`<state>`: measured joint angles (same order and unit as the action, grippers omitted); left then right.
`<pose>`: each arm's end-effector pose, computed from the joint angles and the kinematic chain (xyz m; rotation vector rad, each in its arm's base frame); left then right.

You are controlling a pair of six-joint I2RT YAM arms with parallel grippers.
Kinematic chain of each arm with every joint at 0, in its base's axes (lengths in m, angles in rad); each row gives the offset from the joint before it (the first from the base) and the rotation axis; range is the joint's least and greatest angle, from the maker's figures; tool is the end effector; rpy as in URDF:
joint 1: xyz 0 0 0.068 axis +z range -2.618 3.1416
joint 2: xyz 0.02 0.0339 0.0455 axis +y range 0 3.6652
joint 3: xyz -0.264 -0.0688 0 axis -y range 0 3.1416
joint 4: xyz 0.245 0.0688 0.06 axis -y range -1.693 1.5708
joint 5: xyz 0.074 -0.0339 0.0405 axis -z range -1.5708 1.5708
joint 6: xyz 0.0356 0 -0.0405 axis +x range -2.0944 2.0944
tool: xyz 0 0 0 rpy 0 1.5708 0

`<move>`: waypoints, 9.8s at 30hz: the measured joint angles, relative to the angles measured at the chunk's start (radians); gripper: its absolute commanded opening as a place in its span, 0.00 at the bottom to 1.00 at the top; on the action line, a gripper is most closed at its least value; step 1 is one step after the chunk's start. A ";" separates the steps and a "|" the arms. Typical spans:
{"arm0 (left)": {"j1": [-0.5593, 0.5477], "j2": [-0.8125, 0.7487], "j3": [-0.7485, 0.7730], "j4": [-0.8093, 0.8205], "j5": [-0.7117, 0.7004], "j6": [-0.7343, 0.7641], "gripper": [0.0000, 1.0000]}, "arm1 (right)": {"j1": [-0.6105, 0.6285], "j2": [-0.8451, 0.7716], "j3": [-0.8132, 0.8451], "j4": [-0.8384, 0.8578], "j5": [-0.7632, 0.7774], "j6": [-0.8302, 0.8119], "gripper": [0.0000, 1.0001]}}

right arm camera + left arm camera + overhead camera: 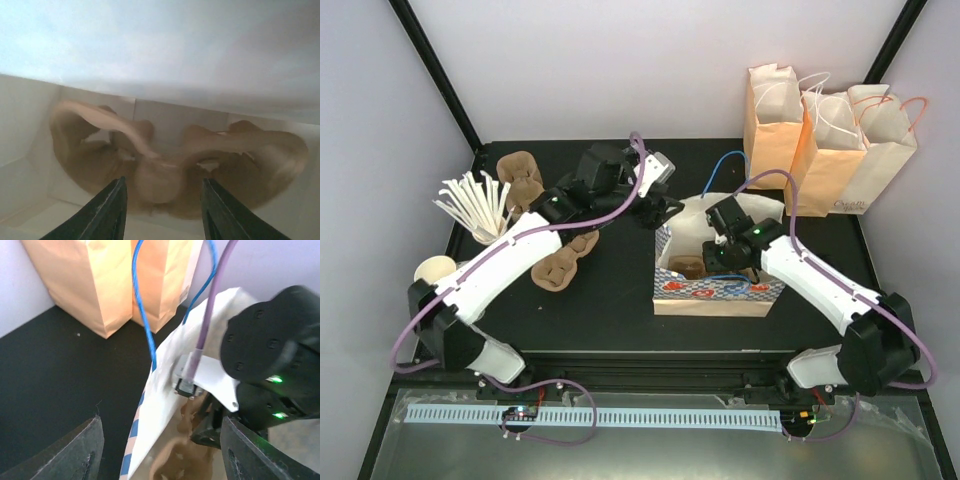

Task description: Pack the takeout coffee

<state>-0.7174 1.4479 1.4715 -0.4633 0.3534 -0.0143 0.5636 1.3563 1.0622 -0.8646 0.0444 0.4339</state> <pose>0.2393 -0.2251 0.3956 0.9307 1.8579 -0.8131 0.2203 0.1373 0.2575 -0.1655 2.7454 0.2213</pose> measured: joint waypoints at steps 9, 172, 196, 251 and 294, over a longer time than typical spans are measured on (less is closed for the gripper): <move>0.010 0.227 0.135 -0.094 0.013 0.093 0.57 | 0.025 0.076 -0.046 0.050 0.001 0.016 0.47; 0.523 1.332 1.013 0.211 0.190 -0.510 0.98 | 0.158 -0.178 0.372 0.056 0.154 -0.095 1.00; 0.419 1.228 1.002 -0.092 0.031 -0.084 0.98 | 0.158 -0.221 0.349 0.056 0.128 -0.068 1.00; 0.326 -0.485 -0.968 0.703 0.180 -0.251 0.50 | 0.095 0.002 0.469 0.066 -0.216 0.027 0.80; 0.048 -0.529 -1.111 1.008 0.147 0.121 0.98 | 0.014 0.054 0.376 -0.130 -0.564 0.015 0.01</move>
<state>-0.6693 0.9192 0.3607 0.5446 0.5003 0.1066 0.5777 1.4101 1.4380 -0.9947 -0.5198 0.4492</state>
